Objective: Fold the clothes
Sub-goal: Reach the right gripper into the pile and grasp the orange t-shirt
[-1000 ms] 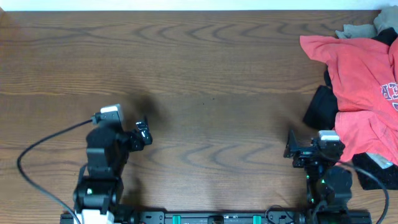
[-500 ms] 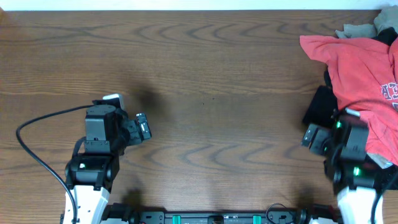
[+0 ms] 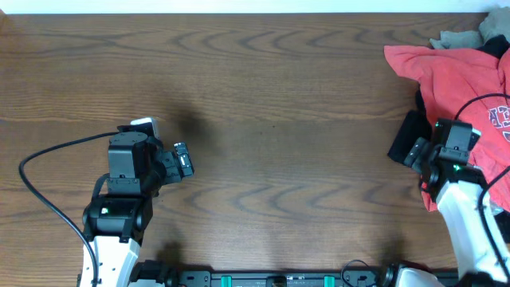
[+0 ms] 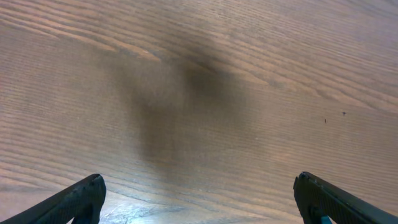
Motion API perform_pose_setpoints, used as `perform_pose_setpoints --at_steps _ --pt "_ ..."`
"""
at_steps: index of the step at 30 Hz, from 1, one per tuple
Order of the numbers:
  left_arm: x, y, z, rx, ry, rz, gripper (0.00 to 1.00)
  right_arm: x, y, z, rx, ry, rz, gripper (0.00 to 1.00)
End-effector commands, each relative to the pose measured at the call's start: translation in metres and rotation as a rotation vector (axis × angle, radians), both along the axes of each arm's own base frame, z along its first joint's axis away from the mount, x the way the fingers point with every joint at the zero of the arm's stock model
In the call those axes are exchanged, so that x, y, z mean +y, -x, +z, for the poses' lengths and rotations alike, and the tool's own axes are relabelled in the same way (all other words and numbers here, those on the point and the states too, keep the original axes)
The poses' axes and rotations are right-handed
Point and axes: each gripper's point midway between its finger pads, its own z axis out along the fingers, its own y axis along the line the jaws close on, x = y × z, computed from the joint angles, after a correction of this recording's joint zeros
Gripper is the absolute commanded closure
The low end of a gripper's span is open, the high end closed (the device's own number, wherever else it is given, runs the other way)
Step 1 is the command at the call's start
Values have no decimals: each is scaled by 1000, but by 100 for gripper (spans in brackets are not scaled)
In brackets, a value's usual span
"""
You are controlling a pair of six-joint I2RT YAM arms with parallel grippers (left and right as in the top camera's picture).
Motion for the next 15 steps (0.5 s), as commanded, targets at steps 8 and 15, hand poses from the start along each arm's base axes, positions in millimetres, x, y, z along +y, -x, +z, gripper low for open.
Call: perform_pose_setpoints --at_steps 8,15 --pt "1 -6 1 8 3 9 2 -29 -6 -29 37 21 -114 57" --pt "1 -8 -1 12 2 9 2 -15 -21 -15 -10 -46 -33 99"
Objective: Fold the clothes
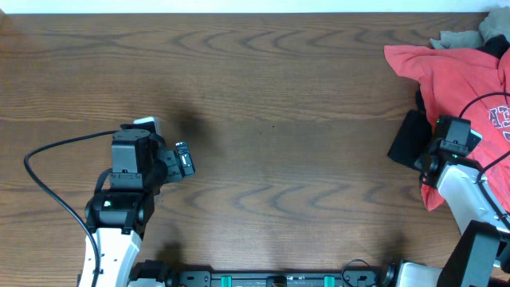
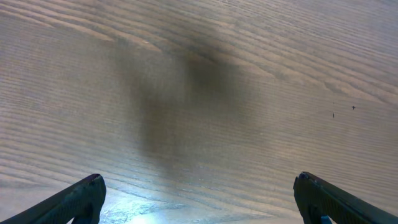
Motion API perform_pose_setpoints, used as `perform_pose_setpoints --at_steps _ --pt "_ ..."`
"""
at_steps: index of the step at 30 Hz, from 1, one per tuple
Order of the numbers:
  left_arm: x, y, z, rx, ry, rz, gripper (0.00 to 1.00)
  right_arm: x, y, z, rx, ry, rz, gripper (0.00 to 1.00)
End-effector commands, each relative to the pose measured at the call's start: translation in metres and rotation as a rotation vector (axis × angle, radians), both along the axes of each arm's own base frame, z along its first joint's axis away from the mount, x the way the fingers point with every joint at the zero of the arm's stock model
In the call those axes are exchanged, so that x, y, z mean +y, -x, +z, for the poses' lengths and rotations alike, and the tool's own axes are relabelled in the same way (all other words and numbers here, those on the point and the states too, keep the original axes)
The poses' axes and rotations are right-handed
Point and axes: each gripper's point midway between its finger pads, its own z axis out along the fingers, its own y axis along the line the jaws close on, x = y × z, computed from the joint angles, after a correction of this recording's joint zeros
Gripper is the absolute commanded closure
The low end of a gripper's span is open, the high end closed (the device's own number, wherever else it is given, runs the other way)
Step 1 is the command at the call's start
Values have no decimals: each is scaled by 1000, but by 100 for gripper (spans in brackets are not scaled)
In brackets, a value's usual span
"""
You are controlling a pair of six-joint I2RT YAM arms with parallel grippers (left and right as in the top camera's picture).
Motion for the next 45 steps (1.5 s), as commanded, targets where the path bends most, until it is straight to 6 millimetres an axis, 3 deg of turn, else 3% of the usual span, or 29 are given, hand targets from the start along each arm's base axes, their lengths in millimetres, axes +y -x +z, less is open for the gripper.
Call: perform_pose_setpoints --at_steps 1,3,6,8,11,14,18,27,28,29,31,32,38,45 --pt "1 -7 10 -32 5 9 2 13 -27 31 -109 -71 102 99" --pt "1 -8 12 -39 5 9 2 38 -49 54 -199 -170 239 99" --pt "1 -10 13 -48 5 9 2 113 -85 113 -410 -402 617 99" --pt "1 -11 14 -52 6 9 2 161 -89 150 -512 -533 809 99" --pt "1 -11 14 -56 6 9 2 221 -79 177 -560 -669 1018 99" --pt "0 -12 15 -61 6 9 2 286 -58 181 -520 -784 1207 99" --pt "0 -14 16 -69 7 9 2 352 -33 174 -441 -829 1383 97" --pt "0 -19 22 -99 9 9 2 452 -19 145 -410 -741 1554 89" --pt "0 -19 22 -101 10 9 2 455 -21 144 -417 -728 1554 82" --pt "0 -20 22 -103 10 9 2 455 -26 141 -425 -703 1543 69" --pt "0 -20 22 -103 12 11 2 444 -43 136 -434 -616 1476 15" --pt "0 -20 22 -103 12 11 2 435 -51 133 -435 -576 1437 1" --pt "-2 -20 22 -95 107 98 2 361 -78 134 -412 -479 1190 1" --pt "-44 -22 9 -13 302 -44 1 258 -66 115 -263 -470 892 1"
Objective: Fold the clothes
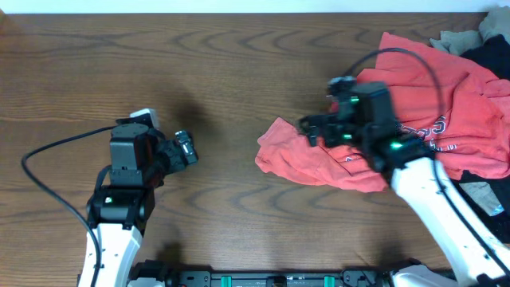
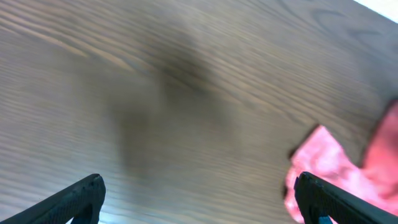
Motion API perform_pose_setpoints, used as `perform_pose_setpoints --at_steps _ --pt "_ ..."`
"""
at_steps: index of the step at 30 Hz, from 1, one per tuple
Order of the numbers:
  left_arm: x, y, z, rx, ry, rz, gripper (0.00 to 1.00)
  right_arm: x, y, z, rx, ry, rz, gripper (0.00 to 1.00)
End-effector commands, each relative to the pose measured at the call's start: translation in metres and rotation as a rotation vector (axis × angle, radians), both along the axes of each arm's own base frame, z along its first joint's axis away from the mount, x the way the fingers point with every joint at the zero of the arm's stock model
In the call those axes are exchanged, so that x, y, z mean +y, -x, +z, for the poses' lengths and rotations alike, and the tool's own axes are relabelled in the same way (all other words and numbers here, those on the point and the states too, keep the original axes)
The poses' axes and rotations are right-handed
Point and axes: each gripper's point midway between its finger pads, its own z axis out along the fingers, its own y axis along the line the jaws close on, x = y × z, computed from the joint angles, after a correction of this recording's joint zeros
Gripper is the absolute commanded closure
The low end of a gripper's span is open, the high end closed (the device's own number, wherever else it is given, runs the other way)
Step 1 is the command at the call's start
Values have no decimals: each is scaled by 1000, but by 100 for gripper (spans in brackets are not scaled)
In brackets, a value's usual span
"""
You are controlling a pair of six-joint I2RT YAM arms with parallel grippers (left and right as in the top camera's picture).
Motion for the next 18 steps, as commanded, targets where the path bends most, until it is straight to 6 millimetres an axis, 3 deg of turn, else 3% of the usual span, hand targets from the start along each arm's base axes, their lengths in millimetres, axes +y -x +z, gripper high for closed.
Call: perform_pose_setpoints --at_steps 1,9,13,18 --pt "-30 -2 -6 62 153 -99 0 -41 3 2 36 18 -129 1" --pt "-89 5 -59 270 257 -293 4 -108 26 -19 202 38 -320 1" --pt "-128 10 -84 335 264 -371 4 -125 32 -23 234 36 -373 1" --pt "-179 14 -107 357 288 -453 4 -132 35 -25 248 35 -395 1"
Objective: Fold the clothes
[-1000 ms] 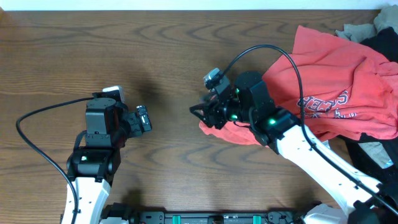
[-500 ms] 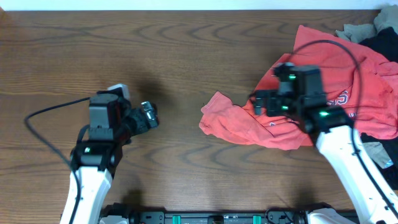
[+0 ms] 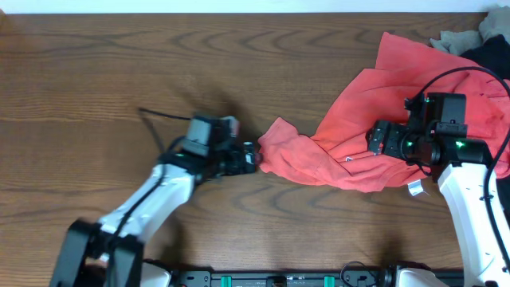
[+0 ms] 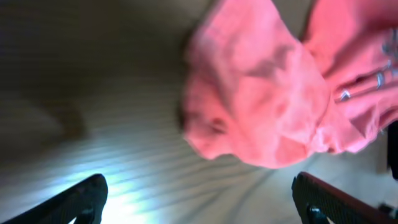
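Note:
A red garment [image 3: 351,151] with white lettering lies crumpled from the table's middle to the far right corner. Its left tip [image 4: 249,99] fills the left wrist view. My left gripper [image 3: 250,159] sits low at that tip, open, with the wide-apart fingers [image 4: 81,199] holding nothing. My right gripper [image 3: 376,141] rests over the garment's middle; the overhead view does not show how its jaws stand.
More clothes are heaped at the far right corner: a grey-green piece [image 3: 454,38] and a dark one [image 3: 496,32]. A white tag [image 3: 413,188] pokes out at the garment's near edge. The brown wooden table [image 3: 119,72] stretches left of the garment.
My left arm has reached right, from bare table to the garment's left tip. My right gripper has moved back to the right, over the garment's middle. The garment's left end stayed in place.
At first the red garment lay at the far right with my right gripper at its edge, while my left gripper stood open over bare wood. Later the garment stretched to mid-table with my right gripper on it. Now my left gripper is open at its left tip.

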Motion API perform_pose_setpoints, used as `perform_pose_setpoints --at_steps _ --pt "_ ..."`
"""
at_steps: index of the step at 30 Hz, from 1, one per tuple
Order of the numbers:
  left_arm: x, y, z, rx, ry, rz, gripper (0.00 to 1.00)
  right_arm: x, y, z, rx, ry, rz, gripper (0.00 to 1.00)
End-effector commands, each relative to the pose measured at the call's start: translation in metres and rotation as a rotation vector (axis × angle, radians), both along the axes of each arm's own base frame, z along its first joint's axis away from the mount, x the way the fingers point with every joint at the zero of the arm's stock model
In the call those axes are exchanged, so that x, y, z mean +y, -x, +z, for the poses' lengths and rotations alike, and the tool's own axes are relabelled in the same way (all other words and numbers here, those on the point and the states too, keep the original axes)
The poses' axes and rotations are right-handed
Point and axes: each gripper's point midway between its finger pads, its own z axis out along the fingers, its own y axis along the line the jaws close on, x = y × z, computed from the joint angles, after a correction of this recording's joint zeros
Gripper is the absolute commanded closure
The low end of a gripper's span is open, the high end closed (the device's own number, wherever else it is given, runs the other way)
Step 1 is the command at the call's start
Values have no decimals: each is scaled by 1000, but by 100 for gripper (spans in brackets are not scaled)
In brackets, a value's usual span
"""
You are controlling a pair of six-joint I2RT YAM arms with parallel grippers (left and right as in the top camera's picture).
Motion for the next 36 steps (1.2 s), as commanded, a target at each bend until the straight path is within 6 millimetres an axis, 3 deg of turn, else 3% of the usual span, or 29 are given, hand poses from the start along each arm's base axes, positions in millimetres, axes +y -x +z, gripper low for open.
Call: perform_pose_setpoints --at_steps 1,7,9,12,13,16,20,24,28,29,30,32,33,36 --pt "-34 5 -11 43 42 -29 4 -3 2 3 -2 -4 -15 1" --pt "-74 11 -44 81 61 -37 7 -3 5 1 14 -2 -9 1" --pt "-85 12 -50 68 71 -58 26 -3 6 1 17 -2 -8 1" --pt "-83 7 -55 48 50 -44 81 -3 7 0 22 -2 -9 1" --pt "-77 2 -56 33 27 -25 93 -4 7 0 23 1 -10 1" --pt "-46 -19 -50 -20 -43 46 94 -7 9 -1 32 21 -20 1" --pt "26 -59 -20 -103 -149 216 94 -14 14 -4 55 57 -38 1" --pt "119 -109 47 -251 -164 468 94 -17 16 -5 66 71 -44 1" --pt "201 -142 107 -389 -150 681 94 -17 16 -5 67 71 -44 1" --pt "219 -146 117 -408 -153 723 93 -17 16 -6 68 71 -44 1" --pt "234 -149 123 -420 -157 757 78 -16 17 -6 69 70 -44 1" --pt "251 -149 124 -418 -158 791 23 -16 18 -6 75 70 -44 1" --pt "252 -146 120 -395 -153 789 1 -16 19 -7 80 70 -44 1" --pt "235 -129 97 -268 -123 735 2 -16 20 -7 85 69 -44 1"
